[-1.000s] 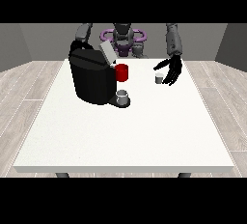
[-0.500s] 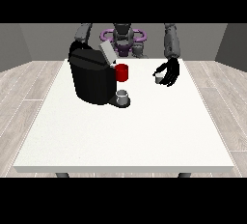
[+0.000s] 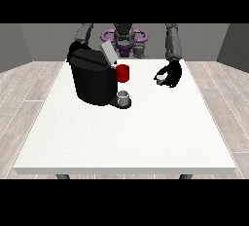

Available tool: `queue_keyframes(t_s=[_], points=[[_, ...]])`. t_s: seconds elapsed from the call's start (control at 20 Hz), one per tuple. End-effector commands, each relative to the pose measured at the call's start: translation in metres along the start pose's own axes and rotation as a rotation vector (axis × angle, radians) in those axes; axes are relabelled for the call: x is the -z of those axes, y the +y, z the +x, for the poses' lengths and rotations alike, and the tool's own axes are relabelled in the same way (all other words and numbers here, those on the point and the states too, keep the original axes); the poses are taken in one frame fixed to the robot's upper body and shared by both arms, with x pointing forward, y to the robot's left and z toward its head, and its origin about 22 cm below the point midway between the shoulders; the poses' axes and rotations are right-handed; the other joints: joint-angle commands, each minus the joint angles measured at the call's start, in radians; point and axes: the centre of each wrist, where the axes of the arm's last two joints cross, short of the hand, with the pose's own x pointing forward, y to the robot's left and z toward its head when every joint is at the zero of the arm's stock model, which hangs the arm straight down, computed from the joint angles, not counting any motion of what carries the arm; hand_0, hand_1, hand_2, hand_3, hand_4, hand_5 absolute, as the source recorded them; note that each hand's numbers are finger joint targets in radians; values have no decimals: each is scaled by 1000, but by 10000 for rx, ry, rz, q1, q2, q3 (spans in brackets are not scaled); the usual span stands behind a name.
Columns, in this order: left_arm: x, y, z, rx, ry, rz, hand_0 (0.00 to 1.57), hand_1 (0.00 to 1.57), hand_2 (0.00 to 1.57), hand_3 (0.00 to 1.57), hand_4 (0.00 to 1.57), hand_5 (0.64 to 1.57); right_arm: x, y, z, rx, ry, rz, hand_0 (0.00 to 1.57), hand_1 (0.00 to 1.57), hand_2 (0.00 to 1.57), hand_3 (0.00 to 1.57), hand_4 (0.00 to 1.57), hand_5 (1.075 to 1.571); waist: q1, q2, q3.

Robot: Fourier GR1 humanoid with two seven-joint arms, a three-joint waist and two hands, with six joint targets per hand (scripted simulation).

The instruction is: Insert the coffee pod into the coffee machine and close the lid

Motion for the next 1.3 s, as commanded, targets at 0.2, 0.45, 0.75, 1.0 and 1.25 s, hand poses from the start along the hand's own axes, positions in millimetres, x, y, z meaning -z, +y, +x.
queue_keyframes(t_s=[0.2, 0.45, 0.75, 1.0, 1.25], points=[[16, 15, 19, 94, -797, -573, 1424, 1424, 1457, 1423, 564, 1571, -4, -10, -15, 33, 566, -138, 0, 0, 0, 0, 424, 1571, 132, -439, -23], [34, 36, 50, -106, -1821, -460, 1388, 1388, 1408, 1353, 583, 1571, -5, -14, -24, -98, 922, -231, 0, 0, 0, 0, 438, 1571, 112, -585, -23], [53, 72, 98, -51, -2880, -601, 1256, 1256, 1331, 1292, 545, 1571, 5, -15, -33, -118, 828, -339, 0, 0, 0, 0, 468, 1571, 494, -611, -20], [61, 82, 125, -112, -2952, -794, 1272, 1272, 1342, 1293, 548, 1571, 4, -1, -29, -194, 981, 28, 0, 0, 0, 0, 468, 1571, 219, -980, -21], [69, 120, 133, -340, -2775, 133, 1272, 1272, 1342, 1293, 548, 1571, 2, 22, -18, 23, 454, 470, 0, 0, 0, 0, 476, 1571, -440, -458, -24]])
